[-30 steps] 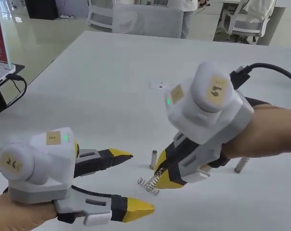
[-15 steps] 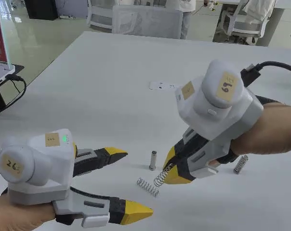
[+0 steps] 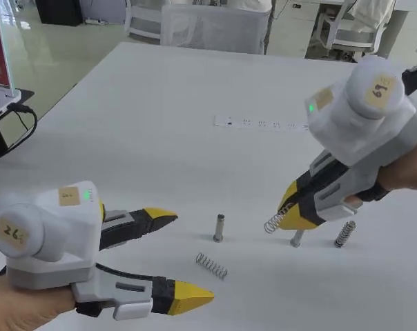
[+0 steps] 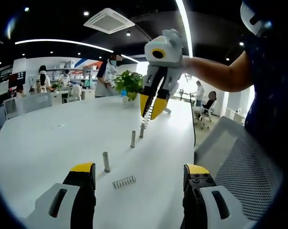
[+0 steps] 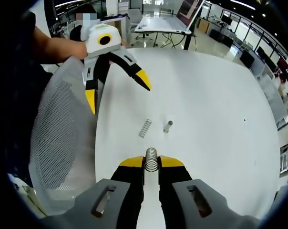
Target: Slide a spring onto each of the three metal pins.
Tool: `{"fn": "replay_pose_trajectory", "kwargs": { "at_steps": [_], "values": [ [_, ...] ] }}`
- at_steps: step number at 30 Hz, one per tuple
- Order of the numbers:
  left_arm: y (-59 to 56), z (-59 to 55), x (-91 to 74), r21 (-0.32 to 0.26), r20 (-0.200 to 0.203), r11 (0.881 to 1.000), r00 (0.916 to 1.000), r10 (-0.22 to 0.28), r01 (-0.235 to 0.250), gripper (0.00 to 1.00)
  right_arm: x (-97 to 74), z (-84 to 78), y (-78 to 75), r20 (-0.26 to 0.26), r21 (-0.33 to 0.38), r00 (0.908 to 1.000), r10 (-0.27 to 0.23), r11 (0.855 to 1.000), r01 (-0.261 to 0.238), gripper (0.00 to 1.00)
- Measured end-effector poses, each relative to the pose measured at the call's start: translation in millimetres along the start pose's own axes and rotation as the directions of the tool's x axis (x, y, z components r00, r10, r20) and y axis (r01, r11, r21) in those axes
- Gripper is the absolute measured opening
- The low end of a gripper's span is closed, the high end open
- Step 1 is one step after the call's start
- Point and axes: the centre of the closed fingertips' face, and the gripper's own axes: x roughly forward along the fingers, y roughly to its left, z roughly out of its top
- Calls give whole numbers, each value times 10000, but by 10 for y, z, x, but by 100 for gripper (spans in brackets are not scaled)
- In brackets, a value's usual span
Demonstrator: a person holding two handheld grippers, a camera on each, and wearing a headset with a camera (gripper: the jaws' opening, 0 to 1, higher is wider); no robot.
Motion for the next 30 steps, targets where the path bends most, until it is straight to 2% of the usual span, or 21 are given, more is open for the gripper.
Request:
{"fn": "replay_pose_trajectory", "kwargs": {
  "at_steps": [8, 14, 21, 24, 26, 30],
  "values": [
    [9, -5, -6, 37, -7, 10000, 10000, 49, -49, 72, -109, -163, -197, -421, 261, 9977, -528, 9982, 539, 8],
    [11, -10, -15, 15, -19, 10000, 10000, 60, -60, 71, -124, -278, -298, -791, 428, 9946, -675, 9966, 711, 8],
    [25, -9, -20, 17, -36, 10000, 10000, 65, -65, 71, -92, -417, -394, -1397, 504, 9876, -722, 9955, 799, 8],
    [29, -7, -19, 21, -41, 10000, 10000, 51, -51, 71, -51, -486, -439, -1784, 452, 9810, -763, 9953, 856, 8],
    [28, -5, -19, 33, -45, 10000, 10000, 50, -50, 71, -20, -500, -449, -1836, 479, 9804, -707, 9956, 808, 8],
    [30, -7, -19, 37, -64, 10000, 10000, 49, -49, 71, 45, -576, -479, -2262, 351, 9715, -707, 9961, 807, 8]
  ]
}}
